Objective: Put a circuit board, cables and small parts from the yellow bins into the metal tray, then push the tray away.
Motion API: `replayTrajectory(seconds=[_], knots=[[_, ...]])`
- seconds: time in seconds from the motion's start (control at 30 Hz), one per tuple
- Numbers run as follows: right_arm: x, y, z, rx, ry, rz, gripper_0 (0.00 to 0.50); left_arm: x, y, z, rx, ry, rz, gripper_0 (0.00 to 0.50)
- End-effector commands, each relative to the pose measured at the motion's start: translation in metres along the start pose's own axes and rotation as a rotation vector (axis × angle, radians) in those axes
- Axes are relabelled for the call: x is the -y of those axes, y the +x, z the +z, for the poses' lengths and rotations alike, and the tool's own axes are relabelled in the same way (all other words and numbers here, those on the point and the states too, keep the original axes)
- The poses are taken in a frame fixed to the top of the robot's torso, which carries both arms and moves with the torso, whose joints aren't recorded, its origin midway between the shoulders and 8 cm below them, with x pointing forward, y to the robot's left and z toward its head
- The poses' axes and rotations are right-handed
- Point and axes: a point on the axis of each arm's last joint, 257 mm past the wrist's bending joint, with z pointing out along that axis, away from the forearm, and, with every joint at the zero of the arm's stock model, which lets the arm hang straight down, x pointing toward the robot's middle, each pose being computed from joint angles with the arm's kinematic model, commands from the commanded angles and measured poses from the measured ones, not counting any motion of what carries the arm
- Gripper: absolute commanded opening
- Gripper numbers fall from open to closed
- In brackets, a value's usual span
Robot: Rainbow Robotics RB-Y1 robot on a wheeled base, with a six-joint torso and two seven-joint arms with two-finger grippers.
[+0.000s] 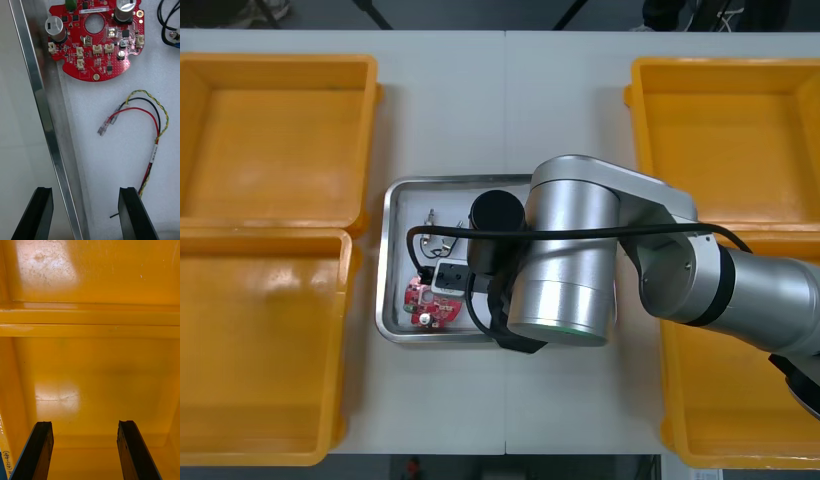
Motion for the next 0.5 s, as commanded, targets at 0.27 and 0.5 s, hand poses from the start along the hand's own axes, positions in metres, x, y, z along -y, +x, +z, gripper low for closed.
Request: replayTrajectory(seconds=[0.27,0.5], knots=[[-0.023,-0.015,0.025,-0.001,0.016,-0.175,0.5,0.007,-0.002,-0.002,0.056,0.013,0.08,0.5],[-0.031,-0.012,0.04,-0.034,0.022,-0.2,0.5,0.005,-0.002,0.0,0.06,0.007,0.057,0.5]])
